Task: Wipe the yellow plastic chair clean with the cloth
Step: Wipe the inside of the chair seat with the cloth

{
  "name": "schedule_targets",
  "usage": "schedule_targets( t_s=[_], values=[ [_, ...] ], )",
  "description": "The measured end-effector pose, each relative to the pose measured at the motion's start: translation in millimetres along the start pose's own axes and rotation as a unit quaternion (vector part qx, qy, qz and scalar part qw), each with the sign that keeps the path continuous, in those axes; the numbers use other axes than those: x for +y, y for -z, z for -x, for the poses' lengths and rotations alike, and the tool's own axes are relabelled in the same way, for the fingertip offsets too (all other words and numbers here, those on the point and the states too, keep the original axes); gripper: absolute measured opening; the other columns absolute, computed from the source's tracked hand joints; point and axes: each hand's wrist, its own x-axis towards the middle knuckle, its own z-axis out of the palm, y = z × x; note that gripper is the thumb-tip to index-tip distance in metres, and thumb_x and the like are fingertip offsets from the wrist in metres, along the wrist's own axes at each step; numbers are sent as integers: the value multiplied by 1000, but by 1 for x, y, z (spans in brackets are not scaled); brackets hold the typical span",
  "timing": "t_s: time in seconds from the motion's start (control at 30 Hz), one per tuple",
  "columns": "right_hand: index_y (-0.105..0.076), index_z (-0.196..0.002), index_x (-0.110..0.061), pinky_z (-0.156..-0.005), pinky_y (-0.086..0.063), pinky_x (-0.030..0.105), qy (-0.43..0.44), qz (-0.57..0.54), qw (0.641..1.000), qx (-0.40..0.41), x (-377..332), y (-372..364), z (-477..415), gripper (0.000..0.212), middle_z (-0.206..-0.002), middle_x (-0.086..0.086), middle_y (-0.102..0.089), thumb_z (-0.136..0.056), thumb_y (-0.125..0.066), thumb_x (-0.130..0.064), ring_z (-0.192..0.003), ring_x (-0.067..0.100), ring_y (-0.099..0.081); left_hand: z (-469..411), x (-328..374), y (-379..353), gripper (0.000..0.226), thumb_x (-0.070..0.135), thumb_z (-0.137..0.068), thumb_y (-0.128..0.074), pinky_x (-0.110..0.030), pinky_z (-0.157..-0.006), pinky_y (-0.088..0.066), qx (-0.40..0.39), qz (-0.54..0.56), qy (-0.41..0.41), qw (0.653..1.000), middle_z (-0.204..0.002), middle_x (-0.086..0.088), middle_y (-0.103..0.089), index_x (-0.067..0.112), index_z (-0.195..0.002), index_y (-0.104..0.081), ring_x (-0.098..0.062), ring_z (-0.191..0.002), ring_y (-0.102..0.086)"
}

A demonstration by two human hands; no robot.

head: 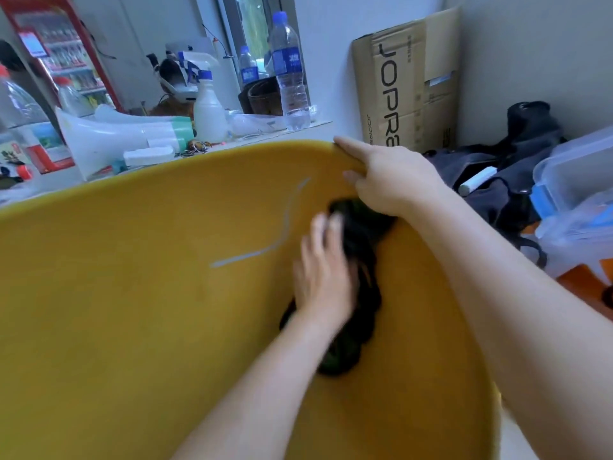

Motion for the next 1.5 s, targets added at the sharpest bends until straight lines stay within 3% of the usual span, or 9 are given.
schedule_targets(
  t_s=[0.1, 0.33, 0.5, 0.73, 0.9, 1.03, 1.13, 1.4, 1.5],
  values=[
    [-22, -146, -50, -91, -45, 43, -4, -10, 1000, 3, 3, 4, 2, 53, -135, 12, -55, -98, -40, -37, -118, 38, -53, -45, -7, 0, 60, 21, -88, -50, -48, -99, -37, 57, 21, 137, 989, -149, -12, -29, 15, -144, -31, -37, -125, -37],
    [-21, -145, -53, -87, -45, 43, -31, -6, 999, 22, 9, 16, 25, 50, -134, 13, -56, -99, -37, -38, -115, 40, -53, 16, 20, 5, 47, 33, -75, -43, -46, -78, -53, 40, -18, -114, 992, -126, -11, -46, 15, -119, -39, -32, -106, -43],
    [-20, -145, -53, -87, -45, 44, -37, -7, 999, 19, 13, 17, 29, 52, -136, 8, -55, -99, -37, -35, -115, 39, -53, -95, 0, 10, 41, 32, -91, -45, -45, -85, -39, 118, 31, 254, 960, -132, -15, -40, 11, -126, -40, -38, -116, -40],
    [-22, -145, -51, -88, -44, 45, -52, 0, 998, 18, 11, 24, 37, 50, -136, 12, -54, -99, -38, -36, -116, 41, -51, 13, 34, 5, 43, 34, -76, -35, -44, -73, -50, 19, 4, -67, 998, -119, -12, -49, 14, -114, -36, -36, -101, -49],
    [-24, -144, -51, -87, -45, 44, -66, -17, 998, 13, 11, 23, 40, 51, -135, 8, -55, -98, -39, -35, -115, 39, -52, -74, 8, 5, 40, 34, -91, -46, -46, -88, -41, 76, 5, 228, 971, -130, -14, -40, 10, -123, -41, -37, -119, -38],
    [-46, -122, -35, -73, -39, 37, -97, -24, 994, 35, -6, 32, 22, 34, -106, 8, -59, -88, -45, -32, -92, 32, -50, 48, 69, 14, 51, 50, -84, -36, -50, -88, -42, -56, 30, -7, 998, -136, -3, -36, 22, -127, -30, -31, -118, -35],
    [-45, -107, -24, -67, -32, 36, -73, 17, 994, 77, -25, 24, 0, 19, -94, 4, -50, -90, -47, -32, -86, 32, -48, 48, 49, 16, 44, 52, -82, -32, -44, -76, -45, -36, 48, -87, 994, -124, -2, -47, 25, -116, -38, -28, -102, -43],
    [-51, -128, -25, -71, -37, 40, -25, 96, 984, 151, -14, -2, 1, 37, -113, 13, -61, -91, -47, -20, -104, 39, -57, -57, -29, -1, 50, 42, -88, -46, -51, -86, -38, 34, -87, 159, 983, -130, -13, -39, 16, -130, -39, -37, -118, -37],
    [-54, -124, -25, -65, -33, 37, -20, 106, 982, 154, -16, -6, 5, 35, -107, 12, -61, -91, -48, -18, -98, 37, -57, 39, 7, -1, 47, 47, -73, -41, -48, -76, -44, -56, -80, -127, 987, -122, -12, -49, 21, -112, -39, -34, -104, -43]
  ],
)
